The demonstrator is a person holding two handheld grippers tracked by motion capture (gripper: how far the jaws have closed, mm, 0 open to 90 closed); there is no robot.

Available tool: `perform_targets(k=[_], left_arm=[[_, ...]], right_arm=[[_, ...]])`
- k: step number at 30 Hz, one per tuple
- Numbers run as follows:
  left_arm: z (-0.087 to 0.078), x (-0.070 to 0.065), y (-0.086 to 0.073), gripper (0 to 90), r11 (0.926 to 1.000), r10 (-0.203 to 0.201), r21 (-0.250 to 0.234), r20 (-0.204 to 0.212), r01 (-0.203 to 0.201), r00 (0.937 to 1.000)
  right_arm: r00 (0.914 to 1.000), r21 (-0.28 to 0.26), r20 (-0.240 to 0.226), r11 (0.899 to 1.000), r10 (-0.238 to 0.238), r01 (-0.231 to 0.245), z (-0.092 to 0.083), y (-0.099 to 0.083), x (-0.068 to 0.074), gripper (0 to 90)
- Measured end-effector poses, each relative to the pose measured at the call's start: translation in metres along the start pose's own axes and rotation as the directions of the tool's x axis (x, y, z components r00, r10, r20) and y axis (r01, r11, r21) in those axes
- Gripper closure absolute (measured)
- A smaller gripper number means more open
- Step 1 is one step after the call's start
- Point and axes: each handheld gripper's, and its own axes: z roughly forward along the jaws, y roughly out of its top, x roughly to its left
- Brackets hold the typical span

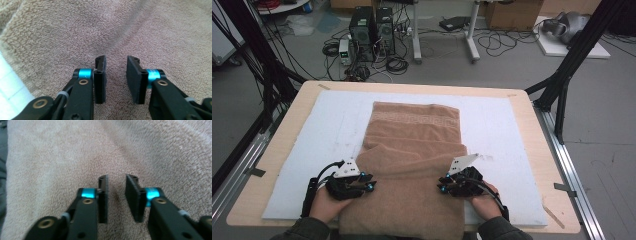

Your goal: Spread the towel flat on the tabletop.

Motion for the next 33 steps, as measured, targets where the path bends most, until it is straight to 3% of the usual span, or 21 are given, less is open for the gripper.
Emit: perform_targets(k=[3, 6, 15, 27, 33], left_arm=[[-0.001, -0.003, -0.001, 79.7, 1.0, 0.006, 0.002, 0.001, -0.006, 1.0], [-0.003, -0.005, -0.002, 84.6, 0.9999, 0.007, 0.008, 0.011, -0.007, 0.9999], [-0.013, -0.013, -0.008, 85.4, 0.9999, 0.002, -0.011, 0.03, -0.001, 0.9995], [-0.037, -0.042, -0.025, 85.5, 0.9993, 0.032, -0.021, 0.044, -0.031, 0.9985], [-0.052, -0.056, -0.033, 84.3, 0.9988, 0.04, -0.032, 0.074, -0.038, 0.9965]], right_arm=[[0.9998, -0.004, -0.02, 1.0, 0.004, -0.004, 0.0, 0.0, -0.002, 83.6], [0.9998, 0.002, -0.018, 1.0, -0.007, 0.007, -0.001, 0.001, 0.0, 85.2], [0.9992, -0.019, -0.037, 1.0, -0.017, 0.016, -0.009, 0.0, 0.012, 85.6], [0.997, -0.035, -0.06, 0.998, -0.048, 0.046, -0.018, -0.007, 0.043, 85.6], [0.9933, -0.046, -0.096, 0.997, -0.065, 0.061, -0.024, -0.012, 0.062, 85.1]])
